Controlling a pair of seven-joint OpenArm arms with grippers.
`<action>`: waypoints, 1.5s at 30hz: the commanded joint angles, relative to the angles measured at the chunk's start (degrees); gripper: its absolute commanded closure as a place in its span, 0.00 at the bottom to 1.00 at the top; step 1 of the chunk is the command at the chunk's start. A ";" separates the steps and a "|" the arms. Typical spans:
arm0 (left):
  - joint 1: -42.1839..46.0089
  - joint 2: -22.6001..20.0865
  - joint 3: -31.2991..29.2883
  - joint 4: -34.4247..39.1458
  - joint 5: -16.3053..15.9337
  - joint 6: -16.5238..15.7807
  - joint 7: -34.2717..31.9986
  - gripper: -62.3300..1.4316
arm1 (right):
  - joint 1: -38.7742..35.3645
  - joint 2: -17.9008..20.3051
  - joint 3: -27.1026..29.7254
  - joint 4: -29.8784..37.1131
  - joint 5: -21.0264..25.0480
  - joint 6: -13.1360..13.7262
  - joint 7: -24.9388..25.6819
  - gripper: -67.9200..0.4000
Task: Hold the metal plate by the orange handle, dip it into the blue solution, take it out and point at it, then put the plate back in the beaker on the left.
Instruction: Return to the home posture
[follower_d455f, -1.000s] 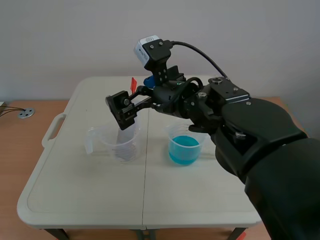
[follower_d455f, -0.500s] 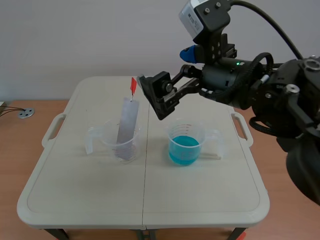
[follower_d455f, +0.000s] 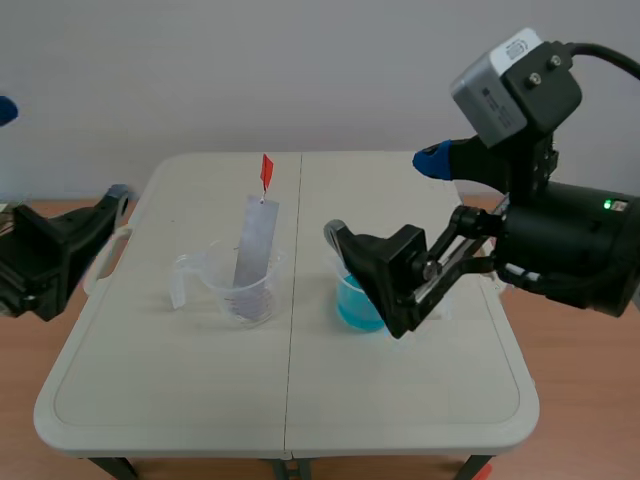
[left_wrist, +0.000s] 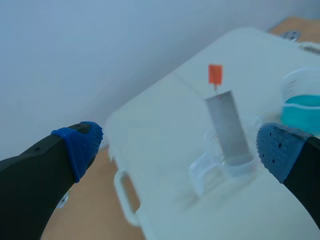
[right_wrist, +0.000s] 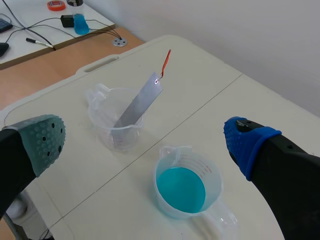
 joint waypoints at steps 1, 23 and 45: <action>-1.90 0.13 2.49 -0.15 -0.02 0.11 -0.28 0.00 | -1.57 2.01 1.03 1.75 0.63 -0.04 2.14 0.02; -9.27 0.76 24.20 -5.62 0.02 -0.31 -3.72 0.00 | -15.32 6.93 9.62 3.41 0.61 -0.24 9.38 0.02; -9.44 0.74 24.17 -6.75 0.63 -0.31 -5.86 0.00 | -15.32 6.64 9.62 3.41 0.61 -0.22 8.90 0.02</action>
